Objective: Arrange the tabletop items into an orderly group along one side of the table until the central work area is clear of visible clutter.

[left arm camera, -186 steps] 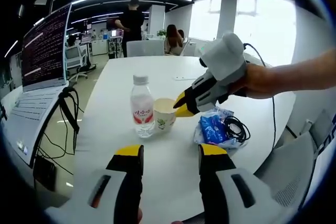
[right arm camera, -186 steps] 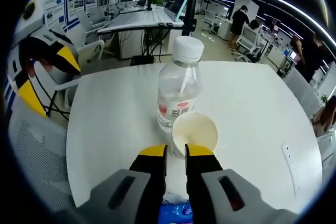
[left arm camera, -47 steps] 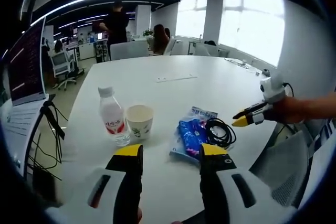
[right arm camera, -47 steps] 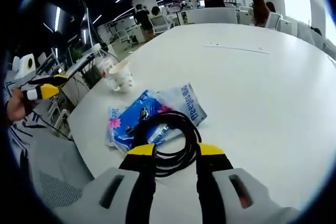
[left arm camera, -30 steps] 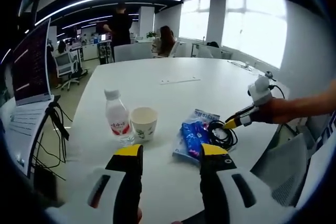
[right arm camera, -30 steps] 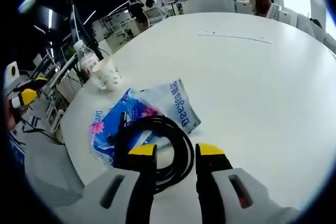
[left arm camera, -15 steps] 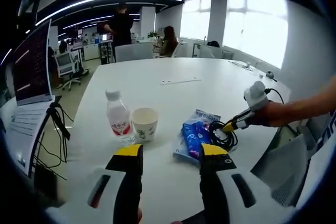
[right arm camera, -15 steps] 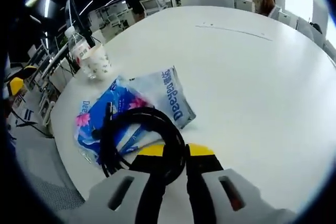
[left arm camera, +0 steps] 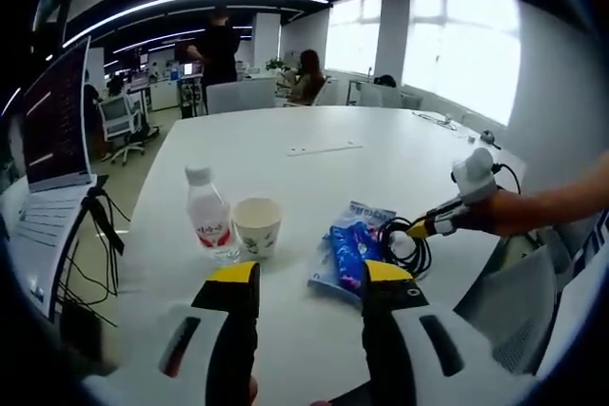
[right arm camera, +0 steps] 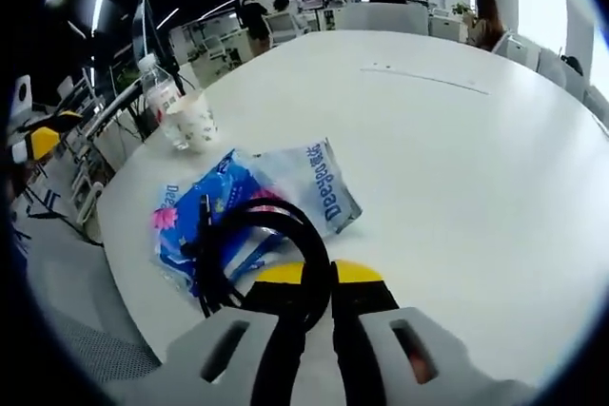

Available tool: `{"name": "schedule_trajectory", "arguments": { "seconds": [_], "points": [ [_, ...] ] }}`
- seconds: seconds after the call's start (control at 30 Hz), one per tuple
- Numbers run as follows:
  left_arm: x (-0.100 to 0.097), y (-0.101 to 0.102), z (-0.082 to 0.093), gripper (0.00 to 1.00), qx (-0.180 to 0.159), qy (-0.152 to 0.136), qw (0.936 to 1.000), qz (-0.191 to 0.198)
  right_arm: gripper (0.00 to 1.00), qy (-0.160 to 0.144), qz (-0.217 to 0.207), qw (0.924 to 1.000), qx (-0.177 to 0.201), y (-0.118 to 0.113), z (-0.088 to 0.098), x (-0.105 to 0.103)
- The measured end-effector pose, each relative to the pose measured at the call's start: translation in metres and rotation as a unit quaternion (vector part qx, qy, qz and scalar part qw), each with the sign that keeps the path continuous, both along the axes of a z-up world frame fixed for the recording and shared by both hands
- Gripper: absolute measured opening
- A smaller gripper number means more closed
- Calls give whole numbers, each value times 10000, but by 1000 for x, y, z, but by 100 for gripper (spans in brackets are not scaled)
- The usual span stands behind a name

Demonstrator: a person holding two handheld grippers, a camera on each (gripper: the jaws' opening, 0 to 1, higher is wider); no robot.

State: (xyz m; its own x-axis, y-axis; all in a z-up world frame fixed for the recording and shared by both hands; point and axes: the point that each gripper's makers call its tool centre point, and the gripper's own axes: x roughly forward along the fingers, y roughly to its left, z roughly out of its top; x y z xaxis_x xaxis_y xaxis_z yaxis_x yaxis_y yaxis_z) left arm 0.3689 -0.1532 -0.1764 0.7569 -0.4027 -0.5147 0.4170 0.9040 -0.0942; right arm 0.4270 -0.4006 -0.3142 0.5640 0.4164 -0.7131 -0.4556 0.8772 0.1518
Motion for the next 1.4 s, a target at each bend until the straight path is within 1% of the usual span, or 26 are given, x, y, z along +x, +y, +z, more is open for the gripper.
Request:
{"name": "schedule_trajectory", "arguments": {
  "seconds": [0.1, 0.23, 0.37, 0.63, 0.73, 0.9, 1.03, 1.4],
  "points": [
    [0, -1, 0, 42, -49, 9, 10000, 32, 6, -63, -14, 10000, 11, -1, 5, -2],
    [-1, -3, 3, 42, -113, -6, 9999, 67, 6, -194, -145, 9997, 84, -2, 14, -7],
    [-3, -6, 3, 43, -54, -14, 10000, -37, 6, -277, -191, 9994, 95, -3, 18, -12],
    [-3, -8, 4, 43, -92, -28, 9999, -89, 6, -458, -218, 9987, 30, -10, 30, -18],
    [-4, -10, 4, 43, -100, -18, 9999, -123, 6, -540, -182, 9984, -64, -11, 35, -20],
    [-5, -12, 3, 43, -129, -24, 9998, -149, 6, -593, -216, 9980, -75, -15, 39, -23],
    [-6, -14, 2, 43, -154, -20, 9998, -156, 6, -621, -266, 9977, -92, -20, 43, -26],
    [-8, -11, 1, 43, -187, -31, 9997, -143, 6, -686, -483, 9963, -201, -46, 50, -28]
  ]
}}
